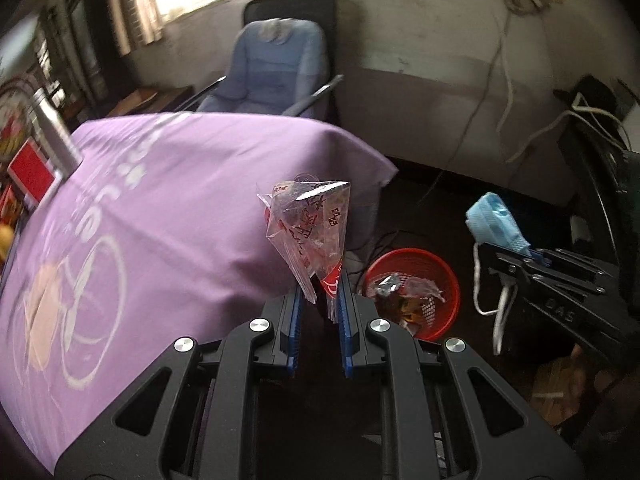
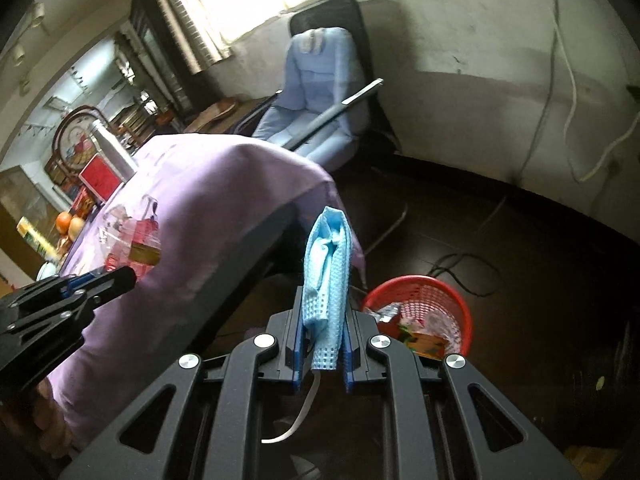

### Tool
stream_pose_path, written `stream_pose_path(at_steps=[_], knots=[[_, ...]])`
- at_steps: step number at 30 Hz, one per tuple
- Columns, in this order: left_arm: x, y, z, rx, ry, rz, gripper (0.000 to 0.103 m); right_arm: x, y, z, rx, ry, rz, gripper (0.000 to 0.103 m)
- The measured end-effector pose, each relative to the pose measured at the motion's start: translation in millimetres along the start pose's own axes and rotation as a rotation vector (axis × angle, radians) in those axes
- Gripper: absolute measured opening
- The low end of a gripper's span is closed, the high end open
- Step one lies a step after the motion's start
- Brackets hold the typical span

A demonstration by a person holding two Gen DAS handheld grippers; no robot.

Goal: Collect trash
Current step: 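Carry the blue mask and candy wrapper to the red wastebasket, then open both tools to drop the mask and wrapper into the wastebasket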

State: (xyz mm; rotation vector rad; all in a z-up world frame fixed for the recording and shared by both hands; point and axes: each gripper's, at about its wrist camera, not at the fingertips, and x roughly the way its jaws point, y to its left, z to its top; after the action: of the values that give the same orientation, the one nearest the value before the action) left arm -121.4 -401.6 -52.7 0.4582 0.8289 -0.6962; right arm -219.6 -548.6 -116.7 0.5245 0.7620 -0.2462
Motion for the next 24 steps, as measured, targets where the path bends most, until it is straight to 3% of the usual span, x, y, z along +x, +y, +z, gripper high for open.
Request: stream_pose_path(at_steps=[8,13,20,24], knots=[[47,-56,0,0.137,0.086,-0.127,0.018,34,-58,-18,0.124,0.065,-0.06,0.016],[127,-87,-10,0.186,0.238,-0.241,0.018,73,-99,-29,0.237,0.132,-0.068,0.016],[249,-106,-28,0.151,0.433,-0.275,0.018,155,-138,-44,0.354,0.275,-0.059,0.018],[291,-115,-37,0.126,0.502,-0.302,0.022,197,-155,-56,0.429,0.363,-0.043,0.019]])
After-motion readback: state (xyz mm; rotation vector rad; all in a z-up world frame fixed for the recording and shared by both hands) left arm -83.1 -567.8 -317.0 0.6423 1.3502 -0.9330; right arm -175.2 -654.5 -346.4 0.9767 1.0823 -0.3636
